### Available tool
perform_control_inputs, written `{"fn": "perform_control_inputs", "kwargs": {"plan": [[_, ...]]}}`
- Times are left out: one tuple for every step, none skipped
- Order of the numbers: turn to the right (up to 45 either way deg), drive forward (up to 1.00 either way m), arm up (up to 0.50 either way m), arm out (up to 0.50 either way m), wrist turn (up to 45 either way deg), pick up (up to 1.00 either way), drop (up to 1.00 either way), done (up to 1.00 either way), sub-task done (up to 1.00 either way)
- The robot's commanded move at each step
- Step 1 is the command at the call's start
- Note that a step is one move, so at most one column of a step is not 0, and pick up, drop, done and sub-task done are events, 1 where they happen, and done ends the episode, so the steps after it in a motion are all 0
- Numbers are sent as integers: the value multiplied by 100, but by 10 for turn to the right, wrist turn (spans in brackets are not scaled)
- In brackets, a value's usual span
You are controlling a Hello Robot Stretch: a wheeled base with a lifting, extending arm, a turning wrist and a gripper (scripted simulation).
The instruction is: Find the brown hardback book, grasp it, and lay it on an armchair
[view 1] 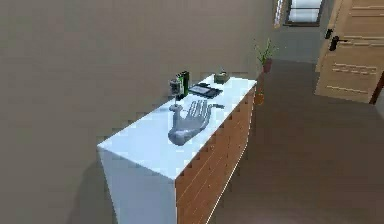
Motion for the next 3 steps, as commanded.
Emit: {"fn": "perform_control_inputs", "kwargs": {"plan": [[300,0,0,0,0,0,0,0,0],[0,100,0,0,0,0,0,0,0],[0,100,0,0,0,0,0,0,0]]}}
